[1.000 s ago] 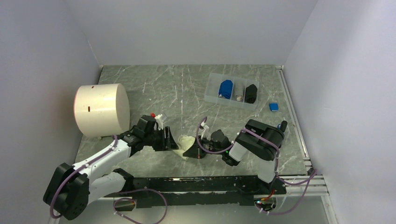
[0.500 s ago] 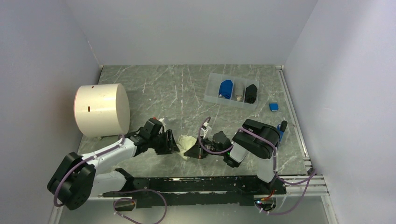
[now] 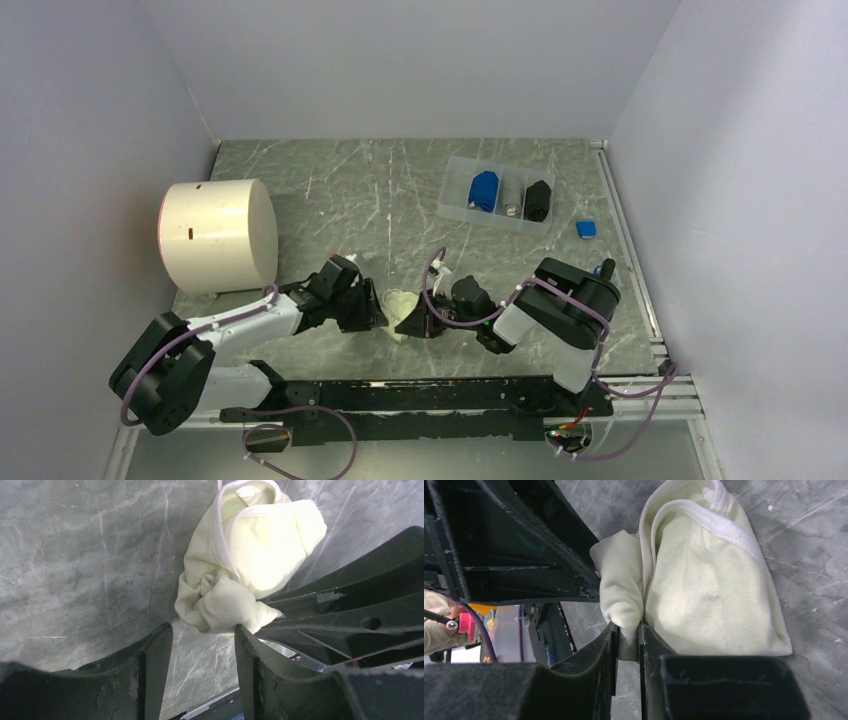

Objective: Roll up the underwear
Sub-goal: Roll the underwear to the center of the board.

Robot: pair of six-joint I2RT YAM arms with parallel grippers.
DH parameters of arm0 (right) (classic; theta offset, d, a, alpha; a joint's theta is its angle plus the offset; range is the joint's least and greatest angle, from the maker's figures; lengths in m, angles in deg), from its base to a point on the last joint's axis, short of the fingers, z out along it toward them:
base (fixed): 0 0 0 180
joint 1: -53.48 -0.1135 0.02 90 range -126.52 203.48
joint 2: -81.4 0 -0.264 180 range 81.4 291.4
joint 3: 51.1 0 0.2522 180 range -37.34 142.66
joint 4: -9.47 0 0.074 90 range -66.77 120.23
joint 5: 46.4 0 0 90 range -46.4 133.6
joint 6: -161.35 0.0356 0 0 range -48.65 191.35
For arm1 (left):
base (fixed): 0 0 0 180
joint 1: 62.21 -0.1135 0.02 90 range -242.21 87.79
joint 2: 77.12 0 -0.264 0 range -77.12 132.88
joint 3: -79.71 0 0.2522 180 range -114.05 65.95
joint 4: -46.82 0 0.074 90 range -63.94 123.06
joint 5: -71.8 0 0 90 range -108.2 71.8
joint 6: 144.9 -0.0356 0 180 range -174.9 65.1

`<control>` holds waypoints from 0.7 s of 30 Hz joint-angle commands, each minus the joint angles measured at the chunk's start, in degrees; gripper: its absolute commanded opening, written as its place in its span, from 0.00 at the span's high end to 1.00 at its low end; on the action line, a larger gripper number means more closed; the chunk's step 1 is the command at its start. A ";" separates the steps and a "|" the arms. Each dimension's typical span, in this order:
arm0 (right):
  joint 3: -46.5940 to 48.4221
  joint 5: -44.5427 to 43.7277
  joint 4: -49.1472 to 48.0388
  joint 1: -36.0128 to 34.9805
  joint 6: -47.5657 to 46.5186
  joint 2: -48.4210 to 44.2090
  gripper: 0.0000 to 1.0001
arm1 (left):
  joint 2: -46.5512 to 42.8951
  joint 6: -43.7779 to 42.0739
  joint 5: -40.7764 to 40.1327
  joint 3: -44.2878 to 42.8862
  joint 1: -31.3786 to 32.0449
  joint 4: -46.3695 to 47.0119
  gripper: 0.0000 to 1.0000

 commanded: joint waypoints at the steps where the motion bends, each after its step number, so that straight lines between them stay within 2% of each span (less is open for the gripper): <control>1: 0.21 -3.08 8.12 0.37 -3.89 1.04 0.80 | -5.04 3.18 -1.19 0.82 0.57 3.32 0.45; 6: -1.02 -3.26 4.15 0.31 -2.63 3.09 0.81 | -10.84 8.23 -1.24 4.57 0.57 6.59 0.39; 10: -1.24 -3.06 4.07 0.33 -3.01 3.24 0.81 | -9.31 9.37 -2.88 5.46 0.58 7.93 0.39; 16: -1.46 -2.57 4.40 0.34 -3.26 2.71 0.79 | -1.42 9.97 -5.20 3.24 0.69 7.20 0.50; 21: 0.39 -1.44 10.62 0.20 -6.53 -2.75 0.63 | 0.40 9.64 -8.24 1.82 0.88 3.72 0.62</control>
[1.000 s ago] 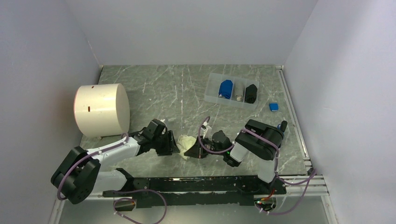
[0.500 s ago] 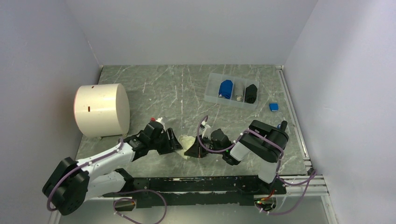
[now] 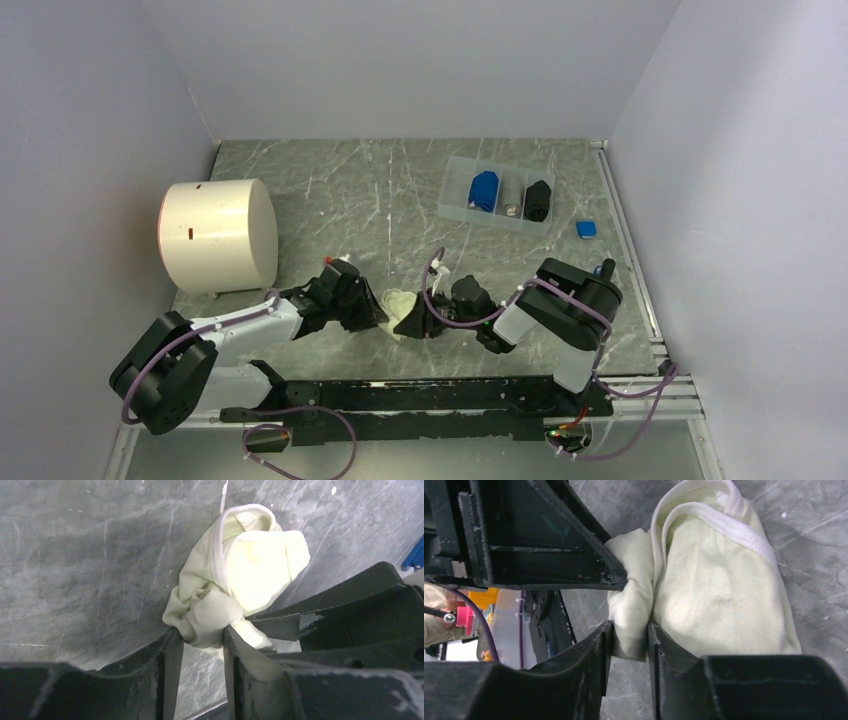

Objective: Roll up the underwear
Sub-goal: Roll the underwear to the center of the board.

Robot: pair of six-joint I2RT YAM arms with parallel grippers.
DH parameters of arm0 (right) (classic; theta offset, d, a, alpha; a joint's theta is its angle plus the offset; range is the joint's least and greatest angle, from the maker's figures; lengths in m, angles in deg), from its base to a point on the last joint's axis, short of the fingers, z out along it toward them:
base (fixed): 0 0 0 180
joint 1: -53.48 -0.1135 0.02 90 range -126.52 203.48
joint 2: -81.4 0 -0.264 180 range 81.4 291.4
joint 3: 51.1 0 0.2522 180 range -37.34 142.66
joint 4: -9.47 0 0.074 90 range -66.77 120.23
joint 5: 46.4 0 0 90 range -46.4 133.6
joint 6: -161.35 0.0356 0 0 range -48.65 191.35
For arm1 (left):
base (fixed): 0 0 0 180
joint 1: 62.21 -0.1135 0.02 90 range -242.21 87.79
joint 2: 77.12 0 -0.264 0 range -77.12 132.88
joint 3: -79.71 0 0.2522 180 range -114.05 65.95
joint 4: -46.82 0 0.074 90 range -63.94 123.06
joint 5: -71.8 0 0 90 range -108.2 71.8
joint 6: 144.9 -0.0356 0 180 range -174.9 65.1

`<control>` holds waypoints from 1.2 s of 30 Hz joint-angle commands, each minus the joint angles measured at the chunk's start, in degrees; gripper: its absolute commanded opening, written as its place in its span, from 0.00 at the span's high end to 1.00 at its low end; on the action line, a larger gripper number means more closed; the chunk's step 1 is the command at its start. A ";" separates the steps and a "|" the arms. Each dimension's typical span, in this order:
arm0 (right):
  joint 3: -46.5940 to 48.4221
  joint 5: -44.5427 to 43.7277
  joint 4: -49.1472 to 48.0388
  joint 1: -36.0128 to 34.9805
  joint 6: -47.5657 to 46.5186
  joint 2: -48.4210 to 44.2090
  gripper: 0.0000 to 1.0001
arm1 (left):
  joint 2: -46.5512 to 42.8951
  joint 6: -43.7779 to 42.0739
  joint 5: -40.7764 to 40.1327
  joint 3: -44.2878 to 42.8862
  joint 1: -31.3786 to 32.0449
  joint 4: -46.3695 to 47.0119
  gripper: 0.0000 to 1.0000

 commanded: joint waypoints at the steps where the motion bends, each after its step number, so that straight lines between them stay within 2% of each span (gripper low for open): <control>1: 1.06 -2.74 14.60 0.23 -6.81 -5.70 0.61 | 1.33 -0.28 -5.39 -1.67 0.30 -3.48 0.62; 7: 8.10 -12.55 36.86 -2.89 -17.73 -16.36 0.57 | 1.38 -0.27 -5.36 -2.10 0.96 -3.42 0.61; 13: 15.41 -25.95 50.20 -10.06 -28.14 -19.31 0.52 | 2.27 -0.49 -5.72 -3.79 1.36 -5.37 0.60; 20: 19.49 -32.03 52.06 -14.87 -28.38 -15.80 0.56 | 2.58 0.25 -5.46 -3.46 1.48 -4.96 0.60; 23: 19.81 -34.35 52.32 -17.17 -27.59 -14.82 0.67 | 2.54 0.03 -5.40 -3.75 1.58 -5.48 0.60; 25: 18.67 -34.58 51.37 -17.34 -26.36 -14.83 0.78 | 2.43 -0.30 -5.63 -4.13 1.59 -6.18 0.60; 28: 16.64 -33.89 49.74 -16.95 -25.26 -15.05 0.88 | 1.43 -0.68 -5.61 -4.34 1.56 -6.31 0.57; 30: 14.74 -31.85 47.75 -15.43 -23.87 -15.45 0.91 | 0.25 -1.00 -5.53 -4.34 1.56 -6.12 0.50; 33: 11.00 -23.27 41.71 -11.62 -21.50 -15.68 0.92 | -1.70 -1.40 -5.07 -4.11 1.59 -4.88 0.38; 35: 9.20 -15.01 36.97 -8.67 -19.41 -14.63 0.91 | -2.59 -1.54 -4.19 -3.63 1.61 -2.68 0.34; 36: 8.61 -13.58 35.48 -7.42 -18.27 -13.82 0.91 | -2.82 -1.58 -3.74 -3.30 1.57 -1.68 0.33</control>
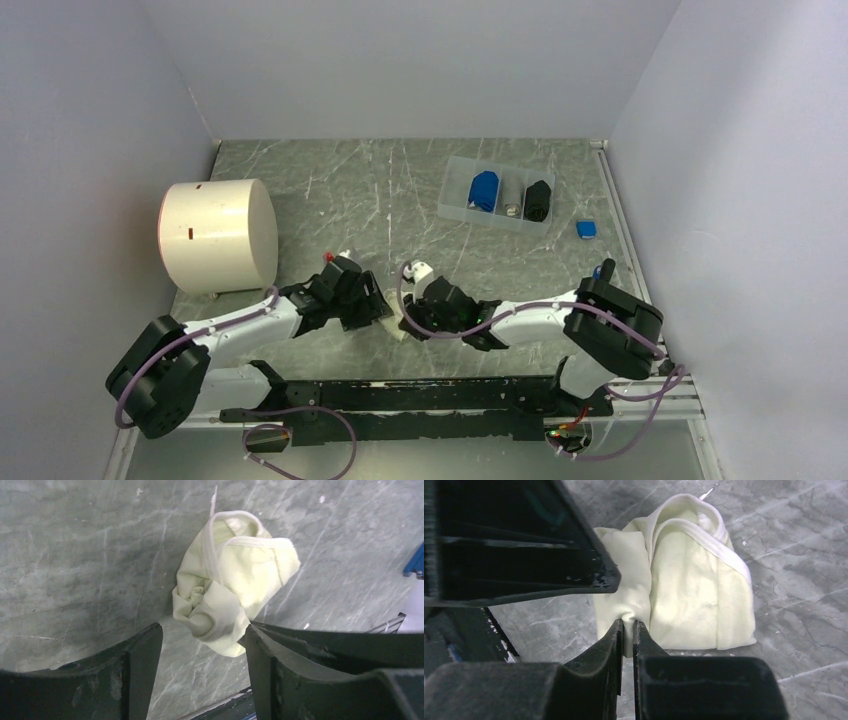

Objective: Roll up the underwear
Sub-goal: Roll the underwear to the center of the board.

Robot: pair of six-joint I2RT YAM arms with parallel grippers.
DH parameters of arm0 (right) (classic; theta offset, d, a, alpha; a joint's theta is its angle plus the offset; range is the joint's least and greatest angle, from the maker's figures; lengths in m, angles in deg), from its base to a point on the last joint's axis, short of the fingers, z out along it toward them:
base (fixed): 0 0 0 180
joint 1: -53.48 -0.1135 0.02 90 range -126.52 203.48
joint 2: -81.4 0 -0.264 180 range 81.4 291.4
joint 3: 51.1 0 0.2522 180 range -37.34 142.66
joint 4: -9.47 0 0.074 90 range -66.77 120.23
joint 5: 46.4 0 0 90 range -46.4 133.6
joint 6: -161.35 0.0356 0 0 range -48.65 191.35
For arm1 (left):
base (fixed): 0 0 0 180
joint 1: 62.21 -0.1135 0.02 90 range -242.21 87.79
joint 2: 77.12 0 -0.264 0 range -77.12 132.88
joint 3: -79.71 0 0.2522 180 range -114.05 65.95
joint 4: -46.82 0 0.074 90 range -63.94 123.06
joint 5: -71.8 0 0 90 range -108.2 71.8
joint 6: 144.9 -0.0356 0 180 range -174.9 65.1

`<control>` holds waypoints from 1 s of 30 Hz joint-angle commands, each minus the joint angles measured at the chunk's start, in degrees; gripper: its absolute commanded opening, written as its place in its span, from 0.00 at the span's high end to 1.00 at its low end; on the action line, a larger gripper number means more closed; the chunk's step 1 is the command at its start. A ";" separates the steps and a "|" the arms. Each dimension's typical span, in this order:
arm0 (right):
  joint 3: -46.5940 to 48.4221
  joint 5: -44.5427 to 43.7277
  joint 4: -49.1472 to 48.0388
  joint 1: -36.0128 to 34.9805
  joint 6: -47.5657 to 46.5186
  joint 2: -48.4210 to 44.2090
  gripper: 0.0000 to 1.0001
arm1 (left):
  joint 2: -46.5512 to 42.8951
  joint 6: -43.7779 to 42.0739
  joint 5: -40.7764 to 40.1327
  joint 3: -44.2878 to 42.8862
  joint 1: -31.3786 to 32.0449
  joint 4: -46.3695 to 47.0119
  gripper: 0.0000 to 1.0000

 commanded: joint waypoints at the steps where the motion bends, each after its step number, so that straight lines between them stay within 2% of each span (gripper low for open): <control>1: -3.89 14.12 -7.72 5.07 5.27 2.41 0.91 | -2.28 -1.10 0.04 -0.11 0.07 3.69 0.31; 5: -4.49 19.59 -9.94 8.93 7.46 6.18 0.87 | -0.41 -1.06 -0.30 -0.61 0.01 6.08 0.31; 10: -5.66 21.34 -12.57 11.43 9.46 6.53 0.82 | 4.56 -0.76 -1.50 -3.79 0.07 2.77 0.45; 12: -4.88 20.11 -10.67 11.45 8.22 5.24 0.78 | 4.72 0.22 -1.80 -2.71 0.03 3.48 0.54; 16: -0.88 18.04 -3.88 10.87 4.68 3.17 0.61 | 4.28 1.65 -2.89 -1.51 0.09 3.28 0.60; 18: 3.75 11.87 5.64 8.28 0.82 3.09 0.53 | 4.04 1.98 -2.20 -1.76 0.03 2.86 0.61; 20: 7.26 5.27 10.98 5.04 -0.68 3.25 0.53 | 3.76 2.04 -1.64 -1.85 0.05 2.74 0.60; 27: 9.84 -12.11 15.51 -2.75 -3.92 -2.60 0.51 | 3.51 2.07 -2.14 -1.60 0.03 0.97 0.60; 30: 11.09 -15.43 16.53 -5.81 -5.57 -3.23 0.51 | 3.66 2.21 -2.13 -1.52 0.09 0.97 0.59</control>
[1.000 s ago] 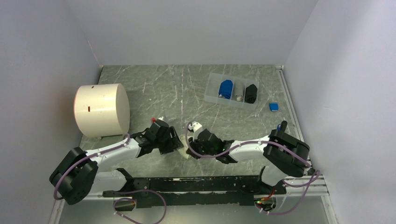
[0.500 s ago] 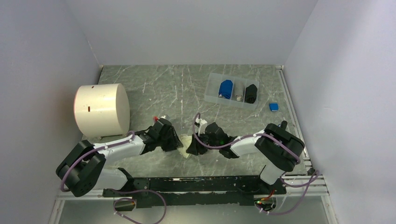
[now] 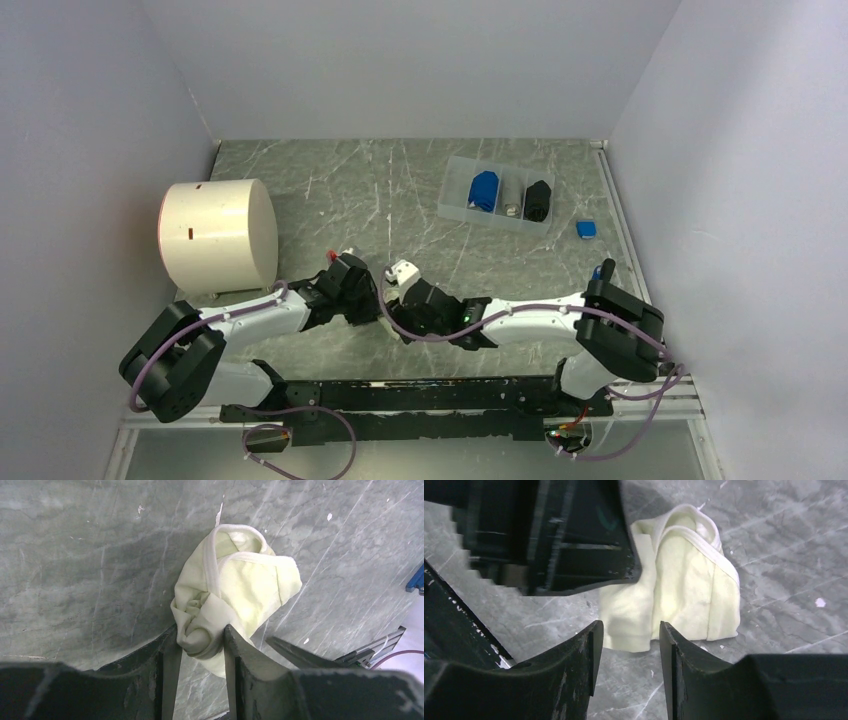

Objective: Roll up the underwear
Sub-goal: Roll the underwear to the center of the board.

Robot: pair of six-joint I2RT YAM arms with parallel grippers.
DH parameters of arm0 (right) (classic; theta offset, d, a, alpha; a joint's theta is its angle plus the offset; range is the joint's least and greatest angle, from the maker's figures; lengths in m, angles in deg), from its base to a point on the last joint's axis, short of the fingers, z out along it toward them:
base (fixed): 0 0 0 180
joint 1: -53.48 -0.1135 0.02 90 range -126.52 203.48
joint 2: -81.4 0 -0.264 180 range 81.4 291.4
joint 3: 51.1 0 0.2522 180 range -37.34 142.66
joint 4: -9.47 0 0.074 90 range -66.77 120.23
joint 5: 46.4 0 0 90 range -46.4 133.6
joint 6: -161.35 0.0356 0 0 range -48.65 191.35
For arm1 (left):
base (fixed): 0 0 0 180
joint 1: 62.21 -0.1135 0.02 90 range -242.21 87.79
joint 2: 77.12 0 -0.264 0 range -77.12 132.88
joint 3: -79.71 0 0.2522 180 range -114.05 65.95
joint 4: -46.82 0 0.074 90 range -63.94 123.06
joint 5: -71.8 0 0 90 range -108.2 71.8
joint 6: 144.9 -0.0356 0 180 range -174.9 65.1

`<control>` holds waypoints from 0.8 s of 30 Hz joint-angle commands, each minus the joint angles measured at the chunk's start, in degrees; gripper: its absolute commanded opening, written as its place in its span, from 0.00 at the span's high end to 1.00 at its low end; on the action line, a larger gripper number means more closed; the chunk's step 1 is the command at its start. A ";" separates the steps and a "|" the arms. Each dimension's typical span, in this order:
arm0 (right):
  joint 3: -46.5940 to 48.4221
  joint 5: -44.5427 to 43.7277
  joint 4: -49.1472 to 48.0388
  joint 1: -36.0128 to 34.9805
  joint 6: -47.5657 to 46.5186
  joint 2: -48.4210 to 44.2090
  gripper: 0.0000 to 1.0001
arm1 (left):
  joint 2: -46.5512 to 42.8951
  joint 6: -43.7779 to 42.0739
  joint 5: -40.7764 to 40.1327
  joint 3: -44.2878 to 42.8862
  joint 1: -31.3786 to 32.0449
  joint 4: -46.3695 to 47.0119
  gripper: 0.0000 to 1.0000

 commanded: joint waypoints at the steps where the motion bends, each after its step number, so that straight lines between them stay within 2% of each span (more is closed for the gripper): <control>1: 3.66 -10.52 3.12 -4.17 -4.22 -2.84 0.51 | -0.88 0.52 -1.27 0.18 0.07 -1.39 0.60; 10: 3.60 -10.62 -2.92 -7.04 -3.99 0.89 0.50 | -0.64 1.42 -1.15 0.46 0.13 -1.21 0.60; 13: 5.02 -8.79 -3.55 -7.10 -5.00 4.49 0.54 | -0.56 1.49 -1.21 0.25 0.12 -1.47 0.60; 17: 7.35 -11.36 -0.32 -7.94 -5.81 8.85 0.62 | -1.24 2.01 -1.20 0.46 0.05 -1.72 0.59; 20: 5.79 -13.43 -0.70 -8.18 -5.32 8.10 0.79 | -1.43 1.94 -1.61 0.13 0.11 -2.40 0.58; 21: 4.86 -13.88 -1.12 -8.06 -5.05 7.41 0.82 | -1.55 1.87 -1.80 -0.04 0.12 -2.80 0.56; 23: 2.96 -11.66 -2.57 -6.88 -4.87 5.88 0.85 | -2.14 2.09 -2.19 -0.19 0.13 -3.33 0.38; 24: 1.44 -7.60 -4.69 -5.48 -4.90 4.96 0.86 | -2.67 2.26 -2.53 -0.12 0.08 -3.35 0.32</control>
